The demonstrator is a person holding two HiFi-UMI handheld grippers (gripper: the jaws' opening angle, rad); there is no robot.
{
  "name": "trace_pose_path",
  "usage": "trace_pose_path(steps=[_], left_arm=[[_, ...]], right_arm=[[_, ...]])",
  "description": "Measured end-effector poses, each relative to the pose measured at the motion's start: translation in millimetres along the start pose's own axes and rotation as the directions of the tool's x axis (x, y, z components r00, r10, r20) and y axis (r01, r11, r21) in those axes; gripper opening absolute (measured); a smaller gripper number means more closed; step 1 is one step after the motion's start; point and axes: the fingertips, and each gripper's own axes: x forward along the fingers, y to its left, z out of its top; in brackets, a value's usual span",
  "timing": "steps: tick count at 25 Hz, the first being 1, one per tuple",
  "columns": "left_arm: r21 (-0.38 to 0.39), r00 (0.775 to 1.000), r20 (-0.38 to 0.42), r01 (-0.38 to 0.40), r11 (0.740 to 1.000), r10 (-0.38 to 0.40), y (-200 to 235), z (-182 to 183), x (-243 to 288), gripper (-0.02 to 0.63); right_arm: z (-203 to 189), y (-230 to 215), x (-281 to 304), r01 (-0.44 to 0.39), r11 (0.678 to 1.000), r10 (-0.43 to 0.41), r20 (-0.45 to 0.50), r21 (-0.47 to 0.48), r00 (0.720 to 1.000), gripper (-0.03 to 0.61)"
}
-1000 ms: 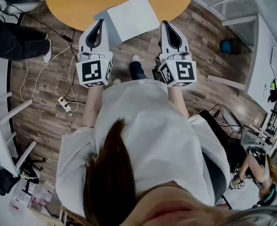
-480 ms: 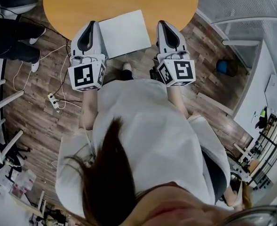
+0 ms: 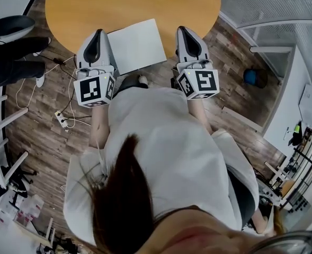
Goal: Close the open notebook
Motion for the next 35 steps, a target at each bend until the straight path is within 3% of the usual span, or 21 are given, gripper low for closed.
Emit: trace_pose_path(steps=[14, 22, 30, 35], left_arm=[[0.008, 0.997, -0.014, 0.075, 0.997, -0.075, 17.9, 14.5, 20.4, 0.015], [-0.016, 0.991, -0.052, 0.123, 0.992, -0.124, 19.8, 1.7, 11.9, 0.015], [-0.082, 0.979, -0.154, 0.126, 0.989, -0.137, 29.7, -25.2, -5.2, 0.015], [-0.142, 0.962, -0.243, 0.088, 0.986, -0.121, 44.0, -50.5, -29.8, 0.017]], right_arm=[[11.5, 11.2, 21.9, 0.05, 0.999, -0.05, -0.006, 0.004, 0.999, 0.002], [7.6, 19.5, 17.1, 0.07, 0.998, -0.07, -0.004, 0.005, 0.998, 0.002], [0.9, 29.5, 9.6, 0.059, 0.998, -0.059, -0.024, 0.0, 0.998, 0.002], [-3.7, 46.2, 10.4, 0.021, 1.0, -0.021, -0.048, -0.001, 0.999, 0.002]])
